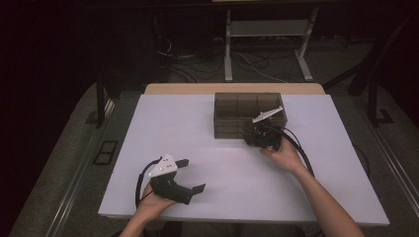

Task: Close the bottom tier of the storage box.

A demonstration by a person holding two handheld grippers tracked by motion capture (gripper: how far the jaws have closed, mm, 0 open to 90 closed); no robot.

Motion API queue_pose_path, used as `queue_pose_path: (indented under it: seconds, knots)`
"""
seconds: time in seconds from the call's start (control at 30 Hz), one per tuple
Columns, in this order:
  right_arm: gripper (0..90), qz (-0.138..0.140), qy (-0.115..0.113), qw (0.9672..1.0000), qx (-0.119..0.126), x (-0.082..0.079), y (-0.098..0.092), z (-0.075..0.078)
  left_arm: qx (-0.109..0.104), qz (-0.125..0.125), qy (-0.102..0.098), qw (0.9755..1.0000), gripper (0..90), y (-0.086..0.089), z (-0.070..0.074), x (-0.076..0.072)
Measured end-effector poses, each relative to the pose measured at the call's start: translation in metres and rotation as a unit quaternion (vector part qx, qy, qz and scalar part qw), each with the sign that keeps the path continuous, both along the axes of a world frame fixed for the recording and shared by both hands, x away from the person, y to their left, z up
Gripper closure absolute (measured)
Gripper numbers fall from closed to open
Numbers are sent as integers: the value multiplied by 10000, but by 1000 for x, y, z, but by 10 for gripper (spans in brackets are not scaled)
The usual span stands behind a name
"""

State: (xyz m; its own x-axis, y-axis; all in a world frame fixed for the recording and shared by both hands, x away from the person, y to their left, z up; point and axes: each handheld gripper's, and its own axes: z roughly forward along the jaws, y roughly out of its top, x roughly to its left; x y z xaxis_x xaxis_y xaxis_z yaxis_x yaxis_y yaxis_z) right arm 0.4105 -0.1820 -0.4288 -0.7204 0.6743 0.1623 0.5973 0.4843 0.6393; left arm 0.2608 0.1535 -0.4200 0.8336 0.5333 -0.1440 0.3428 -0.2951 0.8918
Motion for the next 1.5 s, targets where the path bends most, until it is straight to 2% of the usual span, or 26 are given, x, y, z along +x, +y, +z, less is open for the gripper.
queue_pose_path:
  seconds: [0.13,0.43,0.83,0.97,1.03,1.17,1.2,1.5]
  knots:
    - [761,69,38,9999,69,-4,0,4,-3,0,-1,10000,0,0,0,0]
    - [583,132,69,9997,172,-16,0,13,14,-15,2,10000,0,0,0,1]
    - [186,153,-55,9996,246,-39,-8,26,10,-19,-7,10000,0,-1,0,0]
    - [185,105,-71,9992,371,-45,-14,32,19,-23,-8,10000,0,-1,0,0]
    - [98,86,-44,9991,416,-49,-17,34,10,-34,-13,10000,0,-1,1,-1]
    - [96,123,-98,9981,596,-57,-25,38,13,-41,-21,10000,0,-1,1,-1]
    - [0,99,-122,9977,653,-60,-27,40,14,-37,-21,10000,0,-1,1,-1]
    - [2,-50,-163,9969,764,-75,-43,50,-1,-21,-21,10000,0,0,1,-2]
